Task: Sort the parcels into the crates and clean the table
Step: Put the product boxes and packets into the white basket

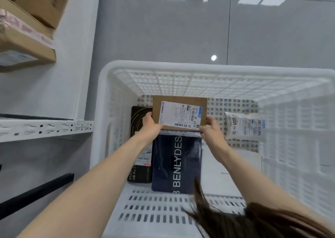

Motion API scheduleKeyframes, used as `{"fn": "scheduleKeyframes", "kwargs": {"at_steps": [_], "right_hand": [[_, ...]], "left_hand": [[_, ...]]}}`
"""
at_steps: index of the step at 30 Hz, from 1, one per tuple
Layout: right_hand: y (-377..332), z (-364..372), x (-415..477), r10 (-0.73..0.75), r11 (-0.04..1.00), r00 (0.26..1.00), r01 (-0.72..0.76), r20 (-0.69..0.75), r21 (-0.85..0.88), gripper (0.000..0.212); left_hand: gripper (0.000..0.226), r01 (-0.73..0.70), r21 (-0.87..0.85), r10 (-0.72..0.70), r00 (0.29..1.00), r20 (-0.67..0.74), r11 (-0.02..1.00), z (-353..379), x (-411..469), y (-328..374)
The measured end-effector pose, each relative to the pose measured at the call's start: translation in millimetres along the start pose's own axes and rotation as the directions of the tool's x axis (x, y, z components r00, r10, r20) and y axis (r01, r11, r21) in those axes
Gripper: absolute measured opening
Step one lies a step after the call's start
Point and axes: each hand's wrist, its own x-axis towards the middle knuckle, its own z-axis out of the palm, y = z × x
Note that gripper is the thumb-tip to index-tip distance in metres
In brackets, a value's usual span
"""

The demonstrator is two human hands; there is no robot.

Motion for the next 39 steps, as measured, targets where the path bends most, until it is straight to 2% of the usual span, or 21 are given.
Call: {"fn": "scheduleKeyframes", "kwargs": {"at_steps": [5, 9, 12, 15, 18, 22, 25, 27, 29, 33, 39], "right_hand": [[24.7, 8.1, 25.8, 0.004, 0.994, 0.999, 0.000, 0.037, -0.114, 0.038], [46.4, 12.9, 29.0, -0.023, 0.976, 0.996, 0.041, 0.088, -0.215, 0.054], [56.2, 16.8, 38.0, -0.056, 0.930, 0.989, 0.101, 0.136, -0.354, 0.060], [57.4, 20.2, 49.6, 0.073, 0.845, 0.989, 0.009, 0.132, -0.535, 0.057], [59.5, 22.9, 59.5, 0.144, 0.810, 0.978, -0.028, 0.152, -0.586, 0.056], [66.2, 28.4, 65.2, 0.184, 0.750, 0.973, -0.047, 0.139, -0.660, 0.058], [67.3, 27.7, 66.7, 0.182, 0.687, 0.977, -0.043, 0.115, -0.726, 0.061], [63.2, 27.5, 66.3, 0.197, 0.660, 0.970, -0.026, 0.140, -0.750, 0.070], [59.5, 25.8, 66.6, 0.220, 0.647, 0.962, -0.020, 0.162, -0.762, 0.077], [50.2, 17.8, 52.8, 0.148, 0.627, 0.969, 0.062, 0.197, -0.776, 0.062], [3.8, 14.6, 4.7, -0.015, 0.706, 0.983, 0.141, 0.184, -0.694, 0.057]], "left_hand": [[0.075, -0.025, 0.054, 0.022, 0.999, 0.038, 0.998, 19.6, 27.2, -18.2], [0.051, -0.022, 0.112, 0.018, 0.999, 0.042, 0.994, 27.2, 33.5, -37.3], [0.045, 0.013, 0.114, -0.021, 0.997, 0.075, 0.993, 26.2, 41.0, -44.0], [0.046, 0.018, 0.180, -0.045, 0.989, 0.144, 0.983, 25.6, 46.8, -43.5], [0.049, 0.037, 0.273, -0.094, 0.975, 0.200, 0.961, 29.1, 53.9, -45.2], [0.053, 0.080, 0.426, -0.190, 0.956, 0.223, 0.901, 34.5, 62.7, -44.0], [0.053, 0.123, 0.547, -0.246, 0.956, 0.157, 0.828, 40.3, 66.2, -36.3], [0.054, 0.159, 0.642, -0.282, 0.955, 0.094, 0.750, 44.0, 64.6, -29.6], [0.054, 0.165, 0.675, -0.295, 0.952, 0.081, 0.719, 45.0, 61.1, -27.0], [0.053, 0.057, 0.618, -0.188, 0.971, 0.149, 0.784, 33.8, 49.3, -32.3], [0.056, -0.032, 0.560, -0.049, 0.990, 0.130, 0.828, -1.9, 5.9, -2.4]]}}
